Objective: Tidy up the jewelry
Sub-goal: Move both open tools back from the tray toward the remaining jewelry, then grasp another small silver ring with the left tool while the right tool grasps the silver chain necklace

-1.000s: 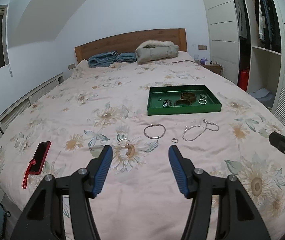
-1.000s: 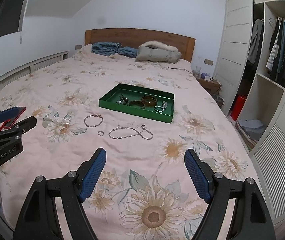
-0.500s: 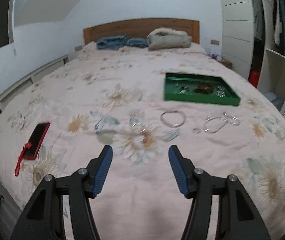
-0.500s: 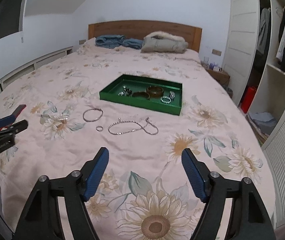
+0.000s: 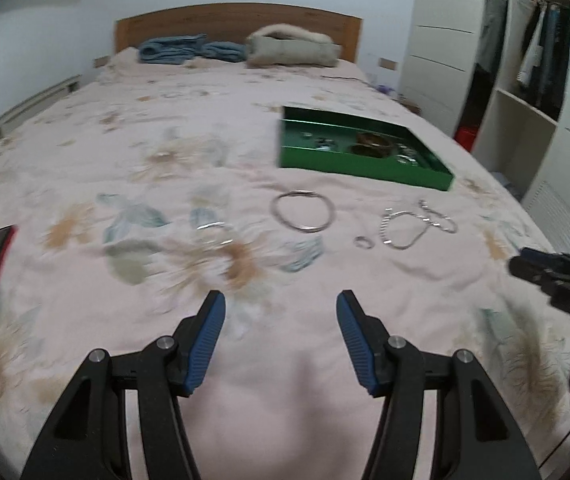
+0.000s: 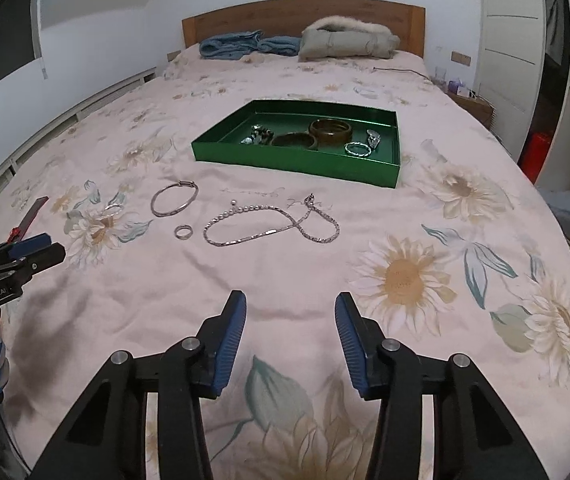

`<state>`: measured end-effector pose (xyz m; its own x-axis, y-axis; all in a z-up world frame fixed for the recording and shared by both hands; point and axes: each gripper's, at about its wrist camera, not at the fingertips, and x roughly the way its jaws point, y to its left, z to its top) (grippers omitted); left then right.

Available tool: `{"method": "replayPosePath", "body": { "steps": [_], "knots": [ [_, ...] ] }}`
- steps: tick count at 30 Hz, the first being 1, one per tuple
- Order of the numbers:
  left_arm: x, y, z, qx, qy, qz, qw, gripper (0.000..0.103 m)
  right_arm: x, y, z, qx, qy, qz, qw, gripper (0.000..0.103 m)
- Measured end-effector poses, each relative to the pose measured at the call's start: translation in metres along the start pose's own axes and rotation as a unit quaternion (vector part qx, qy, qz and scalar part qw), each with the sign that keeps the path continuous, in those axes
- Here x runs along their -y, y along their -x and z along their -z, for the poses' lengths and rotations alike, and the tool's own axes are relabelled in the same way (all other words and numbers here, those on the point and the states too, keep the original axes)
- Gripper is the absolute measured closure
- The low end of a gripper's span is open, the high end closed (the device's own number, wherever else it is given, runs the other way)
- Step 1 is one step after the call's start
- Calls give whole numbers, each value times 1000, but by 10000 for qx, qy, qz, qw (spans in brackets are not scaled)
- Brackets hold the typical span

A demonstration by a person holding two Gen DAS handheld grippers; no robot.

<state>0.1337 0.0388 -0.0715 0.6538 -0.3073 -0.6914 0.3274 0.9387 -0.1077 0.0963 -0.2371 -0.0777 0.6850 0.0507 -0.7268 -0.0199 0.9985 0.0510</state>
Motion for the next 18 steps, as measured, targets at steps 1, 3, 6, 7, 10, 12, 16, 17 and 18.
{"method": "replayPosePath", "body": {
  "steps": [1, 3, 6, 7, 10, 12, 16, 17, 18],
  "knots": [
    [7, -7, -3, -51, -85, 141, 9999, 47, 2, -3, -1, -7, -7, -9, 10000, 59],
    [19, -20, -9, -150, -233, 360, 9990, 47, 7, -11, -3, -29, -35, -24, 10000, 61],
    [39, -42, -18, -287, -466, 594, 9967, 48, 15, -22, -9, -57, -58, -36, 10000, 62],
    [44, -50, -21, -328, -536, 647, 9959, 50, 18, -26, -12, -62, -59, -52, 9999, 62],
    [54, -77, -29, -524, -617, 818, 9934, 61, 24, -37, -25, -63, 31, -136, 9999, 64],
    [58, -95, -35, -651, -659, 805, 9924, 65, 28, -50, -36, -112, 95, -228, 9996, 65],
    [61, -115, -40, -780, -760, 819, 9907, 65, 35, -80, -50, -340, 216, -336, 9986, 66],
    [62, -119, -42, -809, -821, 826, 9899, 65, 37, -89, -53, -423, 249, -398, 9980, 66],
    [63, -123, -42, -835, -888, 811, 9892, 65, 37, -95, -55, -495, 286, -466, 9973, 66]
  ]
}}
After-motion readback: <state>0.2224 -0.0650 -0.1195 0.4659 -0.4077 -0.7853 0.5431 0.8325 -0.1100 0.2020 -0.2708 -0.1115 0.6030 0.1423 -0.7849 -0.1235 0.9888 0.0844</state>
